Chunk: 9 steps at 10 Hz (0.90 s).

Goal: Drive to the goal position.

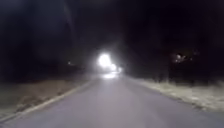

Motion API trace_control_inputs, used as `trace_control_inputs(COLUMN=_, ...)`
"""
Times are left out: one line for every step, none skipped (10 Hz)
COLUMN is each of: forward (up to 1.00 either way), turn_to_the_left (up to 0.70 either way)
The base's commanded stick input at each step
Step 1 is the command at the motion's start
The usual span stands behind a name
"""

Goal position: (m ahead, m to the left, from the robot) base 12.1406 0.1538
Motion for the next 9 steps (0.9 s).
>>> trace_control_inputs(forward=1.00, turn_to_the_left=0.05)
trace_control_inputs(forward=1.00, turn_to_the_left=0.05)
trace_control_inputs(forward=1.00, turn_to_the_left=0.05)
trace_control_inputs(forward=1.00, turn_to_the_left=0.06)
trace_control_inputs(forward=1.00, turn_to_the_left=0.05)
trace_control_inputs(forward=1.00, turn_to_the_left=0.04)
trace_control_inputs(forward=1.00, turn_to_the_left=0.04)
trace_control_inputs(forward=1.00, turn_to_the_left=0.04)
trace_control_inputs(forward=1.00, turn_to_the_left=0.04)
